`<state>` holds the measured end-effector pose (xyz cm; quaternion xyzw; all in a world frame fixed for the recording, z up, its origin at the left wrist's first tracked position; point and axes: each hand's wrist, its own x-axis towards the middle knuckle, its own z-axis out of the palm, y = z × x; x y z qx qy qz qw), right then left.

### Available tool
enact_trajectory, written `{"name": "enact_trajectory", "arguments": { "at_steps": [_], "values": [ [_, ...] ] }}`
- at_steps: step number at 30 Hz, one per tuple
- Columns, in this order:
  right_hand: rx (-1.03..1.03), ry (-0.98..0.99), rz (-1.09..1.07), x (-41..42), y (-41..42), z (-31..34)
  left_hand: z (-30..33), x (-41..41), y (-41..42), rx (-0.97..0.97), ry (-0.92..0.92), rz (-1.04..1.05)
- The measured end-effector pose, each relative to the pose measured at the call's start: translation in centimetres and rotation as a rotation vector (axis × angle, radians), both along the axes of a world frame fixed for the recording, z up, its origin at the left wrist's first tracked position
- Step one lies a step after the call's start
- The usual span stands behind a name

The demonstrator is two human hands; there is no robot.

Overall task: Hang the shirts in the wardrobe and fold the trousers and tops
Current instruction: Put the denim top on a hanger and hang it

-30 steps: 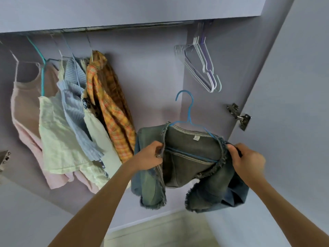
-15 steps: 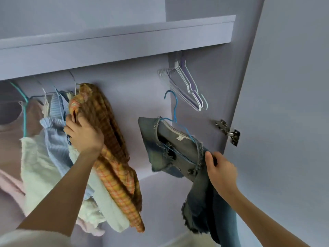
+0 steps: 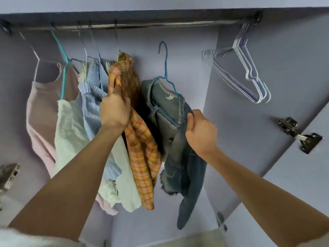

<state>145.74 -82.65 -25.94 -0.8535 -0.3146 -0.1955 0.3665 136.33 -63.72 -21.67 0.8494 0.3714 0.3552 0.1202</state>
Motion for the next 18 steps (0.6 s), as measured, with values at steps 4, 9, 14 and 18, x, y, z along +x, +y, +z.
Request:
{"name": "enact_trajectory", "arguments": {
  "at_steps": [4, 9, 14, 18],
  "values": [
    [0.085, -0.026, 0.022, -0.7, 4.8, 0.3, -0.9, -1.6, 0.9, 0.025, -0.04, 0.054],
    [0.099, -0.03, 0.027, -0.7, 9.9, 2.1, -0.7, -2.7, 2.4, 0.018, -0.005, -0.012],
    [0.109, -0.028, -0.007, -0.8, 11.9, 2.7, -0.9, -3.7, 4.3, -0.002, 0.045, -0.074],
    [0.096, -0.002, -0.09, -0.3, 9.6, 1.6, -0.6, -4.1, 4.7, -0.033, 0.065, -0.05]
  ]
}}
